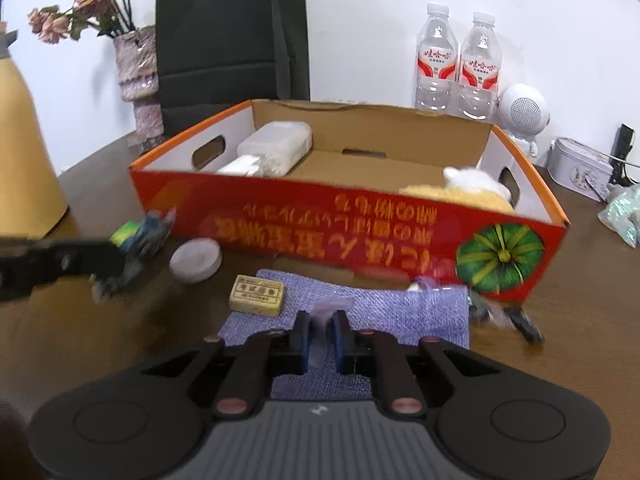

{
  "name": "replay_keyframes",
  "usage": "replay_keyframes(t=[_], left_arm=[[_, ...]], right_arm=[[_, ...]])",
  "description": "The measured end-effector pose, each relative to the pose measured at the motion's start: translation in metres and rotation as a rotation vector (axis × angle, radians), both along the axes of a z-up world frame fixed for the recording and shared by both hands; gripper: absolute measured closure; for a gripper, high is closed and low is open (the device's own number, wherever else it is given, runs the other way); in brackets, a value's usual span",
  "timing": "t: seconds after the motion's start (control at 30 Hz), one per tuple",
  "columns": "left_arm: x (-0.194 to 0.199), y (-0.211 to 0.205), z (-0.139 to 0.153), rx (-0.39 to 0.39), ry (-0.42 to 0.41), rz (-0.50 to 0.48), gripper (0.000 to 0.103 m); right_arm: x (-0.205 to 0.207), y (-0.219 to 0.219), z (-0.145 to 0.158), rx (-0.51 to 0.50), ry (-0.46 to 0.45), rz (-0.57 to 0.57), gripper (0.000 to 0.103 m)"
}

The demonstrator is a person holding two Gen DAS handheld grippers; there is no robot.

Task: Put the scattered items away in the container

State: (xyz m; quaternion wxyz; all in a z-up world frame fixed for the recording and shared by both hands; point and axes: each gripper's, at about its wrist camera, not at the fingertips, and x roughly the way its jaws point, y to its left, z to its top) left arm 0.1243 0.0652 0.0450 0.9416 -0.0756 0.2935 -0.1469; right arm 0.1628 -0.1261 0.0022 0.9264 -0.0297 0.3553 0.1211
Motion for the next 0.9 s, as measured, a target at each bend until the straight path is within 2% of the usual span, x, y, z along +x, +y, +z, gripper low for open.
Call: replay_keyframes(t=[0.1,0.2,0.3,0.4,0.47,0.53,0.6,0.7,0.8,0.9], left_arm=[[-0.002,-0.005,-0.002,0.006,0.002,-0.016,0.102],[-0.006,-0.008,-0.003,0.001,-0.004,-0.029,0.102],[-0.019,-0.007,0.004,-0.009,-0.028,-0.009,0.102],[-0.055,-0.007,0.016,-0.026,-0.051,0.063,0.102],[-0.092,-0.01,0.018,-0.074,-0.069,0.083,0.102],[-0.124,-0.021,0.013,-0.094,-0.051,0.104,0.102],[-0.145,-0.034,0.007,-0.076,-0.016,0.098,0.102],[-0.168,-0.048,0.008,-0.038,-0.008,0.082,0.102],[-0.185,-0.056,0.021,-0.021,-0.047,0.066,0.102],[-0.193,-0.067,0.034,0.001,-0.083,0.051,0.102]], right_arm=[[-0.037,-0.003,0.001,-0.007,-0.01,-0.029,0.093],[-0.07,-0.015,0.003,0.051,-0.035,-0.059,0.093],[-0.095,-0.028,0.022,0.087,-0.105,-0.094,0.093],[-0.124,-0.045,0.049,0.122,-0.195,-0.1,0.093],[-0.144,-0.056,0.062,0.12,-0.227,-0.108,0.093],[-0.16,-0.064,0.065,0.124,-0.222,-0.098,0.093],[-0.176,-0.068,0.059,0.127,-0.191,-0.084,0.093],[-0.197,-0.071,0.042,0.148,-0.159,-0.06,0.093],[-0.214,-0.075,0.037,0.179,-0.158,-0.055,0.093],[-0.229,-0.078,0.045,0.183,-0.195,-0.047,0.093]])
